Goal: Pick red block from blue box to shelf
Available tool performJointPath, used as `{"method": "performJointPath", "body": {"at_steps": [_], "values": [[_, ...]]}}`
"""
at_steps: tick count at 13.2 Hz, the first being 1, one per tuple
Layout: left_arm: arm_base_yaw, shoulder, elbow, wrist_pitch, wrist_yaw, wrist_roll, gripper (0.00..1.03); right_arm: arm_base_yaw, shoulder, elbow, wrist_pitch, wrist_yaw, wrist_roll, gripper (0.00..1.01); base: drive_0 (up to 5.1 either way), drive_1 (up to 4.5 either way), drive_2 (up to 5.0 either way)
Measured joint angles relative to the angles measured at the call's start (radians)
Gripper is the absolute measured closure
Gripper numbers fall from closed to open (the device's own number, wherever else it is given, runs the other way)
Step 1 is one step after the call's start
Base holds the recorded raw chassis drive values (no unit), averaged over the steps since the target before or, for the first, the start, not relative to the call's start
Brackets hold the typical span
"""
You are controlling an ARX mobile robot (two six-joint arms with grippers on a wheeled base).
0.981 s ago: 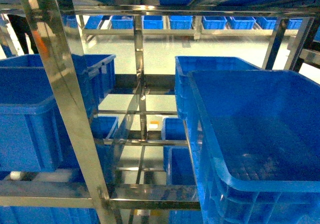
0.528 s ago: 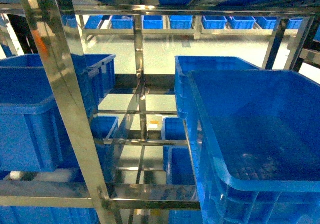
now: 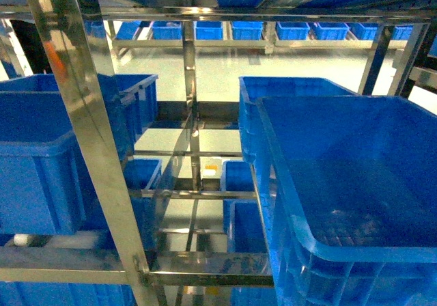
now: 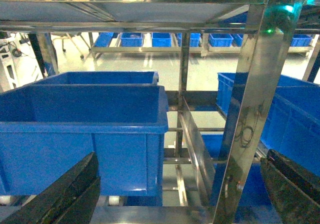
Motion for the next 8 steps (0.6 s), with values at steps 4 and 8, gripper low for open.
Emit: {"method": "performJointPath", "body": {"at_steps": [4,8], "values": [[0.000,0.000,0.000,0.000,0.000,0.000,0.05,0.000,0.000,0.000,0.000,0.000,0.000,0.66,0.0,0.00,0.0],[0.000,0.000,0.000,0.000,0.000,0.000,0.05,0.000,0.000,0.000,0.000,0.000,0.000,0.66,0.0,0.00,0.0]]}}
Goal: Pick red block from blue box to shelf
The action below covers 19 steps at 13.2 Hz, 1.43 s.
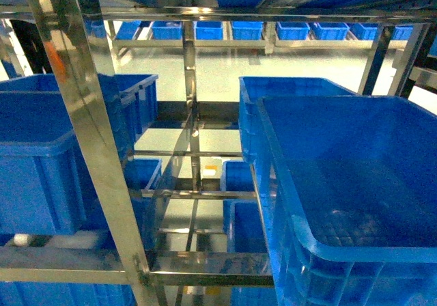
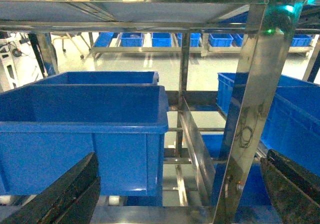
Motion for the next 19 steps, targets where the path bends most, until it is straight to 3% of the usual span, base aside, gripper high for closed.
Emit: {"method": "performJointPath", "body": {"at_steps": [8,9,10,11,12,15,17,19], "values": [[0.000,0.000,0.000,0.000,0.000,0.000,0.05,0.000,0.000,0.000,0.000,0.000,0.000,0.66,0.0,0.00,0.0],[0.000,0.000,0.000,0.000,0.000,0.000,0.05,0.002,0.003,0.002,-0.016,0.005,-0.014,0.66,0.0,0.00,0.0],[0.000,0.000,0.000,0.000,0.000,0.000,0.05,0.055,0.113,0.023,-0.038,0.072,-0.108,0.67,0.0,0.00,0.0],[0.000,0.000,0.000,0.000,0.001,0.000,0.05,0.081,0.230,0.027,0.056,0.075,-0.135,0.67,0.0,0.00,0.0],[0.000,0.000,0.000,0.000,0.001,0.000,0.05,0.095,0.351,0.032,0.169,0.076,-0.138,0.67,0.0,0.00,0.0],[0.000,0.000,0.000,0.000,0.001,0.000,0.05,0.133,0.993,0.173,0.661,0.074,-0.117,0.67,0.0,0.00,0.0],[0.000,0.000,0.000,0.000,0.001,0.000,0.05,0.151,1.346,0.326,0.806,0.069,-0.103,0.67,0.0,0.00,0.0],[0.000,0.000,0.000,0.000,0.001,0.000,0.05,0.148,1.539,0.432,0.803,0.073,-0.080,0.66,0.0,0.00,0.0]]}}
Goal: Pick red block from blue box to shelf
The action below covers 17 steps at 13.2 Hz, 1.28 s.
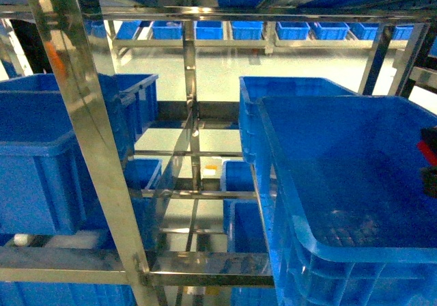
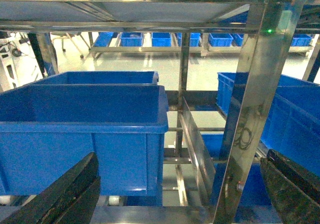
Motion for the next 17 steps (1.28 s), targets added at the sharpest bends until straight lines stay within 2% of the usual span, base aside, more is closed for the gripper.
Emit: {"method": "performJointPath", "body": {"at_steps": [1,2,3,5,6,7,8,9,10,14,15,16,17], "values": [[0.000,0.000,0.000,0.000,0.000,0.000,0.05,-0.008,0.105,0.060,-0.001,0.001,0.018,0.57,0.0,0.00,0.0],[0.000,0.000,0.000,0.000,0.000,0.000,0.05,-0.012,0.195,0.107,0.026,0.034,0.045,0.45,0.0,0.00,0.0],[0.000,0.000,0.000,0.000,0.000,0.000,0.05,-0.009,0.191,0.091,0.038,0.044,0.081,0.32,0.0,0.00,0.0],[0.000,0.000,0.000,0.000,0.000,0.000,0.05,0.024,0.026,-0.021,0.088,0.054,0.097,0.09,0.0,0.00,0.0],[0.000,0.000,0.000,0.000,0.000,0.000,0.05,0.038,-0.082,-0.097,0.053,0.053,0.091,0.01,0.0,0.00,0.0],[0.000,0.000,0.000,0.000,0.000,0.000,0.05,0.047,-0.094,-0.202,0.250,0.081,0.085,0.11,0.0,0.00,0.0],[0.000,0.000,0.000,0.002,0.000,0.000,0.05,0.023,-0.097,-0.268,0.372,0.089,0.082,0.23,0.0,0.00,0.0],[0.000,0.000,0.000,-0.001,0.000,0.000,0.05,0.001,-0.159,-0.301,0.399,0.083,0.082,0.35,0.0,0.00,0.0],[0.000,0.000,0.000,0.000,0.000,0.000,0.05,-0.014,-0.277,-0.305,0.298,0.065,0.082,0.48,0.0,0.00,0.0],[0.000,0.000,0.000,0.000,0.000,0.000,0.05,-0.063,-0.533,-0.384,0.123,0.019,0.082,0.96,0.0,0.00,0.0],[0.000,0.000,0.000,0.000,0.000,0.000,0.05,-0.067,-0.552,-0.388,0.111,0.013,0.082,0.99,0.0,0.00,0.0],[0.000,0.000,0.000,0.000,0.000,0.000,0.05,-0.119,-0.616,-0.398,0.068,-0.055,0.077,1.00,0.0,0.00,0.0],[0.000,0.000,0.000,0.000,0.000,0.000,0.05,-0.153,-0.682,-0.408,0.016,-0.062,0.078,1.00,0.0,0.00,0.0]]}}
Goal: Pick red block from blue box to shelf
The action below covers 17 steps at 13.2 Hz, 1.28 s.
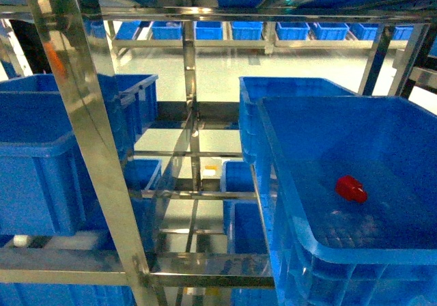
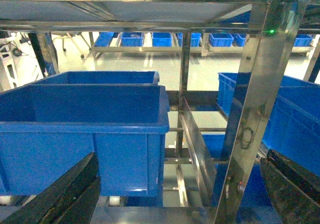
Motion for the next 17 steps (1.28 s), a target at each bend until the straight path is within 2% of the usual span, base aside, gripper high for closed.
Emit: {"method": "performJointPath", "body": {"at_steps": [9,17], "values": [[0.000,0.000,0.000,0.000,0.000,0.000,0.05,0.000,-0.462,-0.025,-0.416,-0.008,0.000,1.00,0.0,0.00,0.0],[0.000,0.000,0.000,0.000,0.000,0.000,0.05,0.000,-0.643,-0.025,-0.594,-0.008,0.000,1.00,0.0,0.00,0.0]]}}
